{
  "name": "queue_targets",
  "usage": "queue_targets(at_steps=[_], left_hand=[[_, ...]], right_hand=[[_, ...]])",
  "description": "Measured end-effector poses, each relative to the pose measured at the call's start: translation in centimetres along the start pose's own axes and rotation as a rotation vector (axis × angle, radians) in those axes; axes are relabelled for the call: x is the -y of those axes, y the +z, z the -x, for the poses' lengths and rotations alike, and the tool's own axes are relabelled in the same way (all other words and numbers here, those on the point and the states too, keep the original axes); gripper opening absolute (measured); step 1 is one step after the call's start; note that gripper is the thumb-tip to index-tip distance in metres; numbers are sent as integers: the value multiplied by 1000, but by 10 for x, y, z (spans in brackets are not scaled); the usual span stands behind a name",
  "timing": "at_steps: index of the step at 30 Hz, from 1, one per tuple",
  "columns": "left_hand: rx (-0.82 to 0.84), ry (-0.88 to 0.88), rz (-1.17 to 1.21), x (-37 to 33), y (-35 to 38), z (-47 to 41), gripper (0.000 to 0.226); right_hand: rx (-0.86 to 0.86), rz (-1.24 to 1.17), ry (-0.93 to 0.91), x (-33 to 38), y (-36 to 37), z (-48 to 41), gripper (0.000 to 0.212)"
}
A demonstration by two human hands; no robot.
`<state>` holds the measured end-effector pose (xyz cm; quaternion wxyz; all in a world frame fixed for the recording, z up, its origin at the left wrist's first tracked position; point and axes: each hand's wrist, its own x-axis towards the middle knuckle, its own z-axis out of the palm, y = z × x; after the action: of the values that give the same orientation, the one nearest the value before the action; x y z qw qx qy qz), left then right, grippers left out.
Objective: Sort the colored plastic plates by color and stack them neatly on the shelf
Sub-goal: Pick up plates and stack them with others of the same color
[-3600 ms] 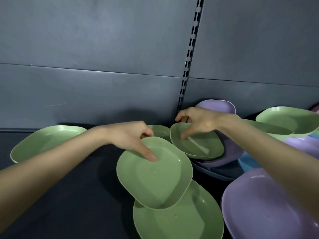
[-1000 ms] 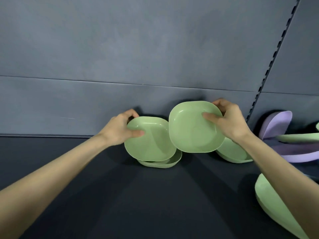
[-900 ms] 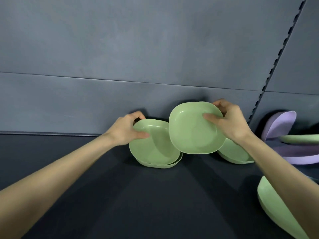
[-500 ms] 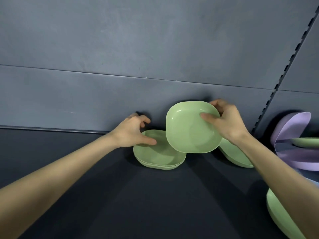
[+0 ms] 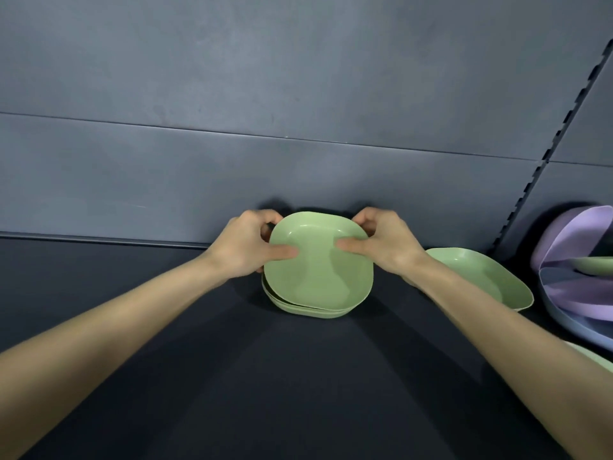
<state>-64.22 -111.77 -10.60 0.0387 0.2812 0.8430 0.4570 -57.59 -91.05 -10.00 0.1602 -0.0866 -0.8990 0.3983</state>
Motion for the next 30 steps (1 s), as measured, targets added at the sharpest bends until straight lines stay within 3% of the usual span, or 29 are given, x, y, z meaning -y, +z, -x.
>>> queue_targets(at_steps=[9,17,21,24,30], left_hand=[[54,-33,-232,11,2,-9,25],[142,-81,-253,11,5,-6,21],[143,-81,-361,11,4,-6,33],[98,0,-540,3,1,-3,46],[75,201,-669,-31,3,3,52]], right_hand=[[118,259,-15,-8,11,-7,22],[215,318,-76,-14,13,-11,25],[262,360,-95,-10,10,-8,28],[274,415,-106,-6,3,-3,34],[175,586,-86,3,-30,13,48]])
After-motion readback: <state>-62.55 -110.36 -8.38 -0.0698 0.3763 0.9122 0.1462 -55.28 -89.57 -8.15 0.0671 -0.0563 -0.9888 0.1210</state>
